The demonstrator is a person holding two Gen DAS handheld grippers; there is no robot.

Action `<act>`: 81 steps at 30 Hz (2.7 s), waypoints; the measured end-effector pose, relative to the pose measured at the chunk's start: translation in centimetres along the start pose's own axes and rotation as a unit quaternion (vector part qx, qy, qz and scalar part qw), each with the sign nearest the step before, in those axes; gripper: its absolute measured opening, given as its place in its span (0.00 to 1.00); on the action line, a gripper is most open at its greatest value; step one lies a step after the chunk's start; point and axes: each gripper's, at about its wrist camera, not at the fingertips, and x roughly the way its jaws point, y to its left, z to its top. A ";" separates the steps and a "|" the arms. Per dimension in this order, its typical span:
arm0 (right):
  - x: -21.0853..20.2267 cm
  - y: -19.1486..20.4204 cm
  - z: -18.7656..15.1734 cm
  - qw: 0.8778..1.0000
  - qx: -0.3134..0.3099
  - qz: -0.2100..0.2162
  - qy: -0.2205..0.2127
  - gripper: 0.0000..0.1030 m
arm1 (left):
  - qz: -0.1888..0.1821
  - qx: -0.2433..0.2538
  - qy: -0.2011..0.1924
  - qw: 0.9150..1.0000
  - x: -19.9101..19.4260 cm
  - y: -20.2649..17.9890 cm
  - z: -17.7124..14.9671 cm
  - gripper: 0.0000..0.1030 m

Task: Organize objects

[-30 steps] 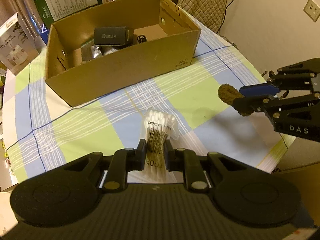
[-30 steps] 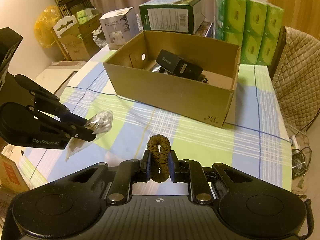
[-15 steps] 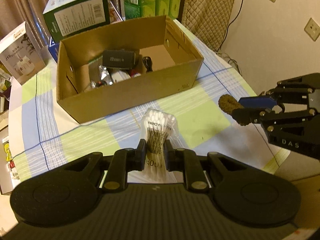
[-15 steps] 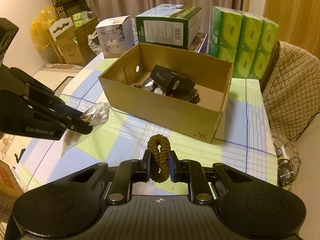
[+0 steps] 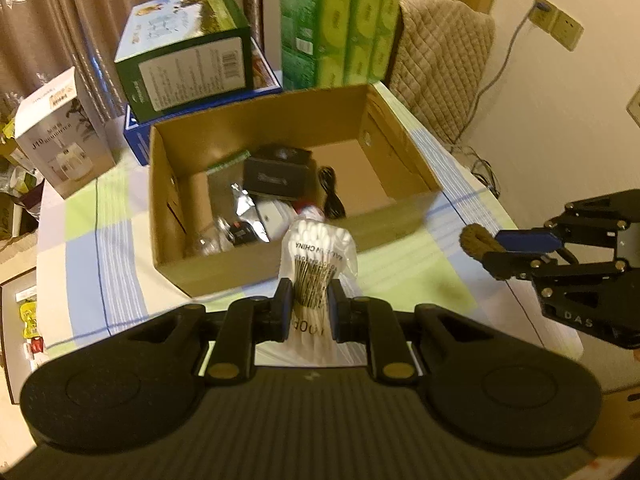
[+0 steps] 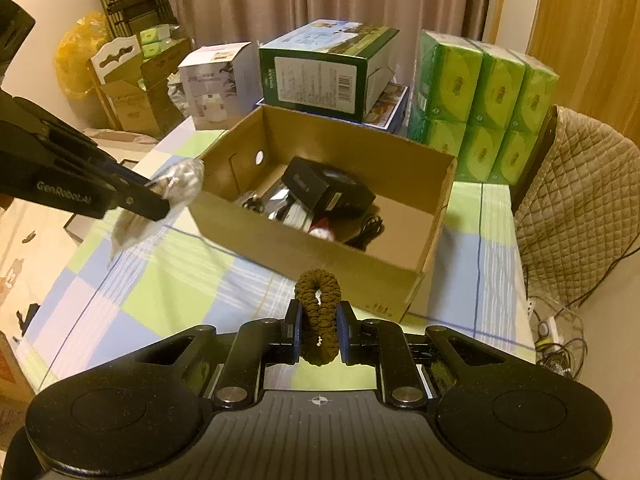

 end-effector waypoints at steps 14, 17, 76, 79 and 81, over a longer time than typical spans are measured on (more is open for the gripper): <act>4.5 -3.9 7.4 0.999 0.044 -0.006 -0.014 0.14 | 0.026 -0.034 -0.028 0.999 3.6 4.8 6.4 0.14; 5.6 -4.3 8.2 0.999 0.050 -0.006 -0.015 0.14 | 0.026 -0.038 -0.032 0.998 4.9 5.4 7.4 0.14; -4.7 -2.5 3.3 0.992 0.096 -0.025 -0.076 0.76 | 0.065 -0.084 -0.123 0.987 -3.6 1.0 -4.2 0.99; -6.3 -0.9 1.6 0.993 0.082 -0.032 -0.080 0.76 | 0.084 -0.077 -0.131 0.985 -5.4 -0.4 -5.9 0.99; -7.2 0.0 0.4 0.993 0.078 -0.033 -0.078 0.76 | 0.089 -0.082 -0.134 0.984 -6.7 -1.2 -7.2 0.99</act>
